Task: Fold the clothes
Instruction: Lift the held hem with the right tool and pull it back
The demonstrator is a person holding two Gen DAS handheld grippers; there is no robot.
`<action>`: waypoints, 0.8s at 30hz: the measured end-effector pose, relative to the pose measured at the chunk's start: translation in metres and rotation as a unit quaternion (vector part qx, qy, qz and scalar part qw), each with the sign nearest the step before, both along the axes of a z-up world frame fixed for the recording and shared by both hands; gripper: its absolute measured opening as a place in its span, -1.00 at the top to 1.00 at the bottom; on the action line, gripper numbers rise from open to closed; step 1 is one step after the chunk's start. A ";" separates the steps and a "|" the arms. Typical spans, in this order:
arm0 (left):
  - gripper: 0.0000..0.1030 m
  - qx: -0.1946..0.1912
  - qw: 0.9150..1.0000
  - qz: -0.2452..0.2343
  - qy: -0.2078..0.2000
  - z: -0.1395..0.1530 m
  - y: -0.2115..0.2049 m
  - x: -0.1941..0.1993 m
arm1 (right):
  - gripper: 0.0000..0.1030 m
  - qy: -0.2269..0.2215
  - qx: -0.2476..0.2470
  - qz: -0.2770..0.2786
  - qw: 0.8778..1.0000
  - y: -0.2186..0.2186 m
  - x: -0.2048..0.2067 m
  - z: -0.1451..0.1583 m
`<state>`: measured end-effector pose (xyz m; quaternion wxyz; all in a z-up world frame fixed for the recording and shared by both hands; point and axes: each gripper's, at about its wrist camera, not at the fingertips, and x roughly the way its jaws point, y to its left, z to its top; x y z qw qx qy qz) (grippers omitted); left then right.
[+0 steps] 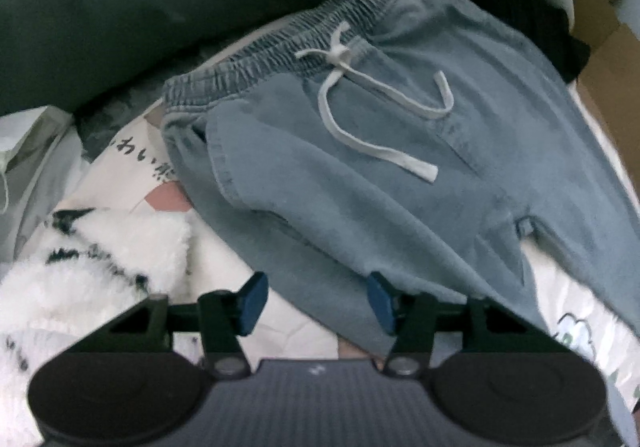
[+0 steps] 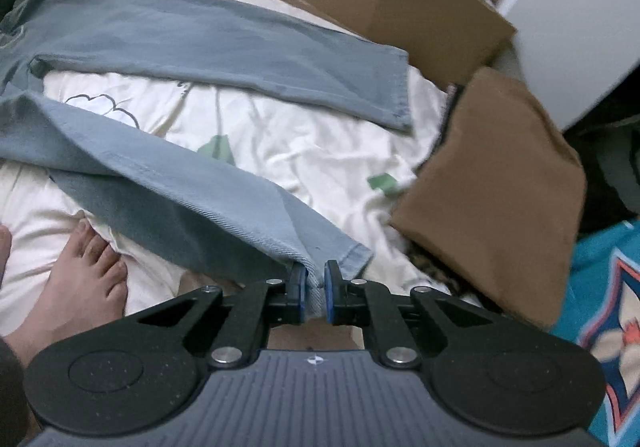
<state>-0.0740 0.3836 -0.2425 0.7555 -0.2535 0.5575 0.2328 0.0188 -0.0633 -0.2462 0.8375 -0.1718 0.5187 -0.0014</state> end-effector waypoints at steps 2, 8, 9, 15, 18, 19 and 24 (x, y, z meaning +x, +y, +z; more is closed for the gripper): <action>-0.11 -0.010 1.000 0.007 -0.006 0.002 0.001 -0.005 | 0.86 0.000 -0.004 -0.011 1.000 -0.003 -0.009 0.007; -0.11 -0.023 1.000 0.021 -0.005 -0.003 0.003 -0.018 | 0.86 0.008 0.004 -0.032 0.999 -0.009 -0.042 0.016; -0.11 -0.026 0.999 0.022 -0.003 -0.007 0.001 -0.018 | 0.86 0.009 0.004 -0.032 0.999 -0.009 -0.047 0.015; -0.11 -0.049 0.999 0.008 -0.006 -0.029 -0.015 -0.012 | 0.86 0.030 0.018 -0.069 0.997 -0.007 -0.078 -0.004; -0.11 -0.048 0.999 0.000 0.000 -0.035 -0.018 -0.006 | 0.86 0.038 0.017 -0.077 0.996 -0.004 -0.091 -0.013; -0.11 -0.047 0.999 -0.001 0.001 -0.037 -0.019 -0.004 | 0.86 0.039 0.017 -0.079 0.996 -0.004 -0.095 -0.014; -0.11 -0.043 0.999 0.000 0.004 -0.041 -0.021 0.005 | 0.86 0.036 0.027 -0.095 0.994 -0.008 -0.116 -0.015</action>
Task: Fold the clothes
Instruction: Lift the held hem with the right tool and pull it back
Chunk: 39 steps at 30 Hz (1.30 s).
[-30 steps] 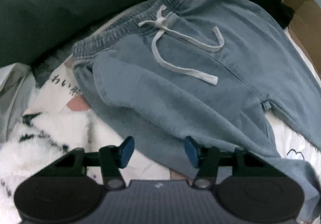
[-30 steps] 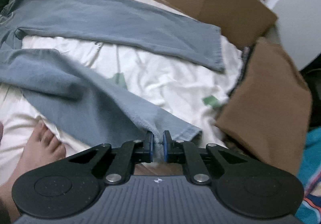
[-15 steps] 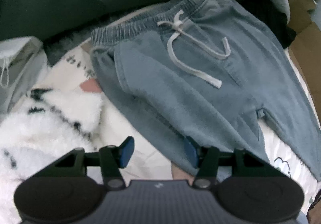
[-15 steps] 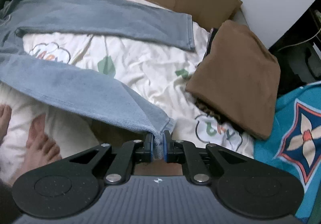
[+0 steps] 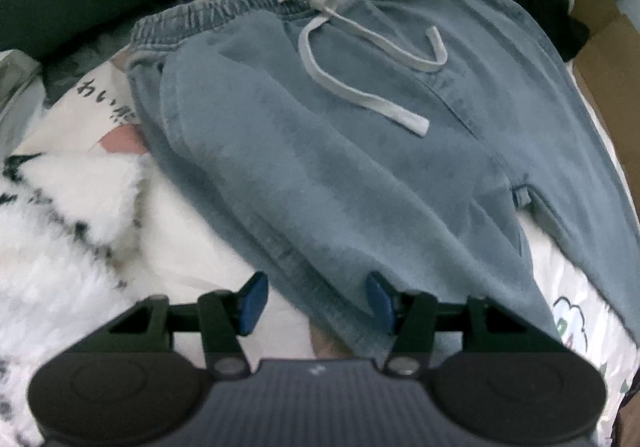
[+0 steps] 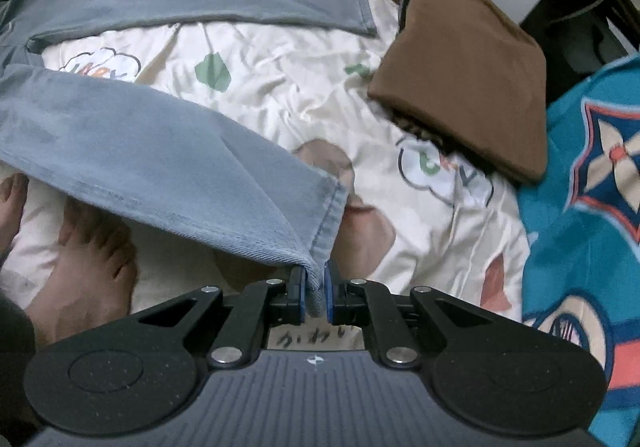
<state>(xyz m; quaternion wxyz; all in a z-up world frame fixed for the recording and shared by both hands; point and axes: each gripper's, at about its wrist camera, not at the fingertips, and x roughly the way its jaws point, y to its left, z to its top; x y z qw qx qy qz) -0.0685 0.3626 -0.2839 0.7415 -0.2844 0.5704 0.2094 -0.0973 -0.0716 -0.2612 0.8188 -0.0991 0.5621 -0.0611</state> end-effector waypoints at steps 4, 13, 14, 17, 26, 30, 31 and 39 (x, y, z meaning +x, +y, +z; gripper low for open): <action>-0.11 -0.015 1.000 0.014 -0.004 -0.002 -0.005 0.001 | 0.86 0.008 0.005 -0.001 1.000 0.002 -0.014 -0.005; 0.80 -0.043 0.998 0.036 -0.004 -0.010 -0.011 -0.012 | 0.86 0.008 0.013 -0.010 1.000 0.004 -0.030 -0.003; 0.80 -0.046 0.998 0.039 -0.009 -0.008 -0.010 -0.015 | 0.86 0.009 0.014 -0.011 1.000 0.004 -0.031 -0.003; 0.81 -0.055 0.997 0.047 -0.024 0.000 -0.003 -0.026 | 0.86 0.012 0.014 -0.009 1.000 0.004 -0.032 -0.004; 0.63 -0.072 0.994 0.079 -0.037 0.007 0.016 -0.051 | 0.86 0.035 0.011 0.002 0.999 0.005 -0.030 -0.003; 0.52 -0.084 0.993 0.071 -0.031 -0.002 0.009 -0.048 | 0.86 0.036 0.007 0.003 0.999 0.007 -0.028 0.002; 0.52 -0.085 0.994 0.066 -0.024 -0.007 0.005 -0.046 | 0.86 0.036 0.006 0.003 0.999 0.007 -0.028 0.003; 0.42 -0.089 0.991 0.096 -0.029 -0.045 -0.004 -0.039 | 0.86 0.046 -0.001 0.011 0.999 0.009 -0.024 0.004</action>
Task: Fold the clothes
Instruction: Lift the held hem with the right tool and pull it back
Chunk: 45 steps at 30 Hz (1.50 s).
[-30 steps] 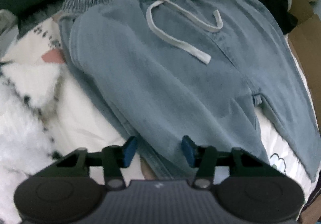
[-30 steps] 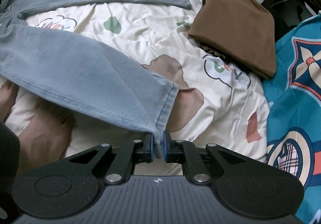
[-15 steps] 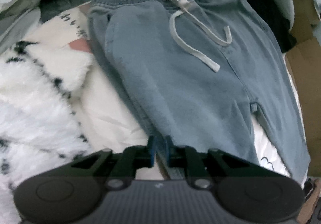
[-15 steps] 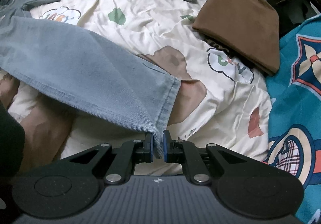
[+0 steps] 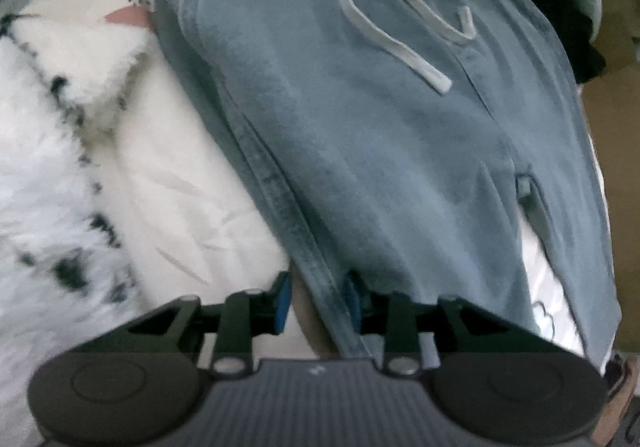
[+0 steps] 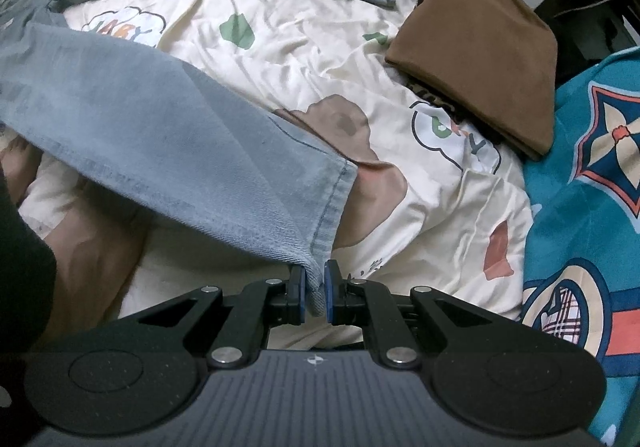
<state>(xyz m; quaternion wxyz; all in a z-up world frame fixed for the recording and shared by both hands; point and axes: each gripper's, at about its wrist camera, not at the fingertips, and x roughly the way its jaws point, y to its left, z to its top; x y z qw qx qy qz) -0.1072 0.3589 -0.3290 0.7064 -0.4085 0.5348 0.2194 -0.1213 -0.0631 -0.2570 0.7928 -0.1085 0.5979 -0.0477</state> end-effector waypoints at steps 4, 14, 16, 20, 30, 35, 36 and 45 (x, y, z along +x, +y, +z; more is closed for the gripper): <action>0.77 -0.005 0.999 0.043 -0.027 -0.001 0.006 -0.010 | 0.86 0.003 -0.002 0.001 1.000 0.000 0.002 0.000; 0.89 0.036 0.999 0.034 -0.023 0.035 0.002 -0.038 | 0.86 0.018 0.004 -0.005 1.000 0.000 0.001 -0.011; 0.90 0.041 0.999 0.031 -0.016 0.036 0.001 -0.042 | 0.86 0.024 0.006 -0.006 1.000 0.000 -0.001 -0.015; 0.89 0.053 0.998 0.017 0.001 0.030 0.001 -0.041 | 0.85 0.036 0.012 -0.009 0.999 0.002 -0.006 -0.024; 0.69 0.082 0.996 0.041 -0.018 0.044 0.031 -0.023 | 0.84 0.066 0.017 -0.035 0.997 0.004 -0.014 -0.052; 0.55 0.085 0.995 0.047 0.010 0.032 0.050 -0.011 | 0.84 0.076 0.017 -0.037 0.996 0.004 -0.014 -0.058; 0.54 0.088 0.995 0.047 0.019 0.031 0.052 -0.012 | 0.84 0.077 0.017 -0.037 0.996 0.004 -0.014 -0.059; 0.07 0.115 0.990 0.068 0.049 0.016 0.069 -0.008 | 0.84 0.084 0.017 -0.041 0.995 0.004 -0.012 -0.060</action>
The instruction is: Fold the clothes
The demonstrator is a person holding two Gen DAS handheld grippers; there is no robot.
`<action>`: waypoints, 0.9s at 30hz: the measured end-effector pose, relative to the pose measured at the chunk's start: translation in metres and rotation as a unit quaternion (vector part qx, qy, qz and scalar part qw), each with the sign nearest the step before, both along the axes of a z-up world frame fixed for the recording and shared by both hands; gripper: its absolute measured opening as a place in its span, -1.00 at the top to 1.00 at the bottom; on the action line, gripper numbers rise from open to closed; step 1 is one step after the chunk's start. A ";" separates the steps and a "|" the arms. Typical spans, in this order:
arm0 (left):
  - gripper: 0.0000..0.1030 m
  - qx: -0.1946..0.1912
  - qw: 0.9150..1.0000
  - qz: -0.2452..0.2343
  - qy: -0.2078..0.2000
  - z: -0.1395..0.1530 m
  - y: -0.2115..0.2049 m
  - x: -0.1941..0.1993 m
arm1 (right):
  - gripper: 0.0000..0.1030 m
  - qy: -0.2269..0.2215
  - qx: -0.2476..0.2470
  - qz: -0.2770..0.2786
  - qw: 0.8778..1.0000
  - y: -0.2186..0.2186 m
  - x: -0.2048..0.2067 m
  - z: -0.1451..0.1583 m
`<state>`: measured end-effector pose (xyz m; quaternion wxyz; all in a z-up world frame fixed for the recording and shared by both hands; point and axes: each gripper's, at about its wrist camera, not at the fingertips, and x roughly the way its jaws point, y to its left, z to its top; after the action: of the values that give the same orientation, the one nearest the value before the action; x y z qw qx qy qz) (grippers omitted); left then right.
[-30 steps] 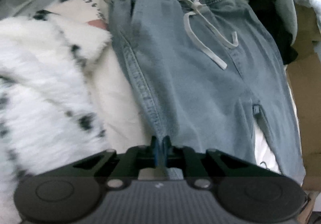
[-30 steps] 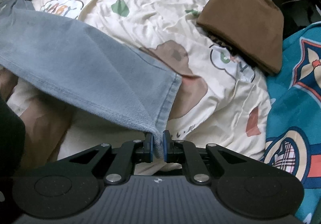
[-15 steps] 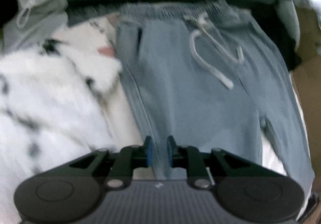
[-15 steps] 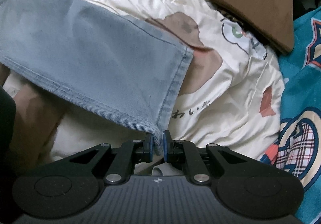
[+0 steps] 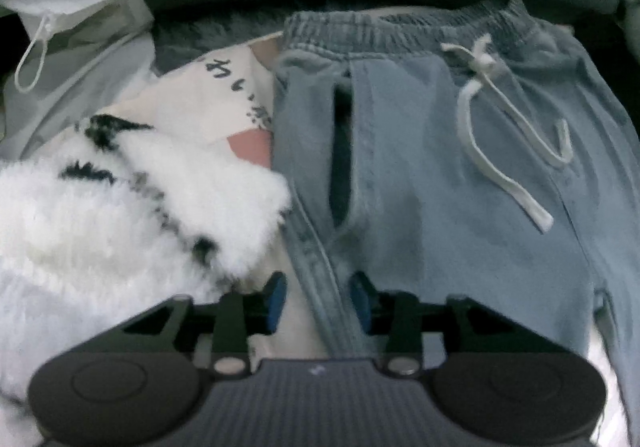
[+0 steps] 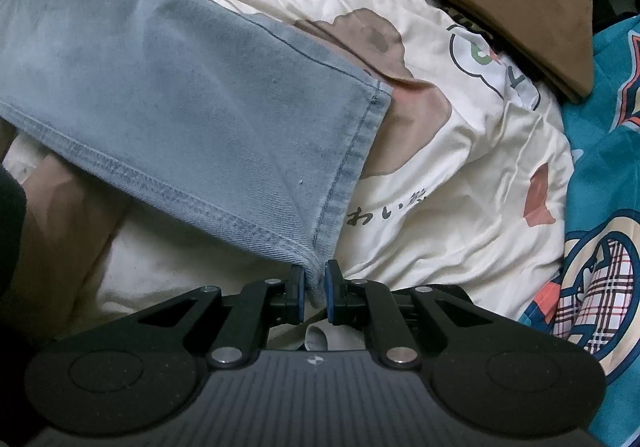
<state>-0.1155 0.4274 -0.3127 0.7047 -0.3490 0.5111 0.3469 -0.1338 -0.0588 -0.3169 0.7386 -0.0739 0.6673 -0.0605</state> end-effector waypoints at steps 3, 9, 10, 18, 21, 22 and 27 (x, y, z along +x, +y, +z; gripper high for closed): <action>0.13 -0.003 1.000 0.011 -0.015 -0.004 0.007 -0.002 | 0.83 0.003 0.001 -0.003 1.000 0.000 0.000 0.000; 0.67 0.009 1.000 -0.002 -0.023 0.011 0.006 -0.005 | 0.83 0.005 0.001 -0.003 1.000 0.000 0.001 -0.001; 0.67 0.014 1.000 -0.009 -0.021 0.015 0.005 -0.006 | 0.83 0.005 0.001 -0.005 1.000 0.000 0.001 -0.001; 0.56 0.030 0.997 -0.057 0.032 0.005 0.010 0.001 | 0.83 0.024 0.002 -0.009 1.000 0.000 -0.002 -0.016; 0.56 0.042 0.997 -0.058 0.041 0.015 0.007 0.007 | 0.83 0.035 0.005 -0.020 0.999 0.000 -0.009 -0.027; 0.56 0.048 0.996 -0.062 0.042 0.020 0.005 0.007 | 0.84 0.036 0.006 -0.026 0.999 -0.001 -0.012 -0.029; 0.58 0.058 0.995 -0.070 0.028 0.044 0.004 0.005 | 1.00 0.042 0.012 -0.068 0.997 -0.011 -0.028 -0.037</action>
<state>-0.1101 0.4311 -0.2688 0.7321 -0.2610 0.5323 0.3356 -0.1615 -0.0694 -0.3543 0.7049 -0.0221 0.7020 -0.0995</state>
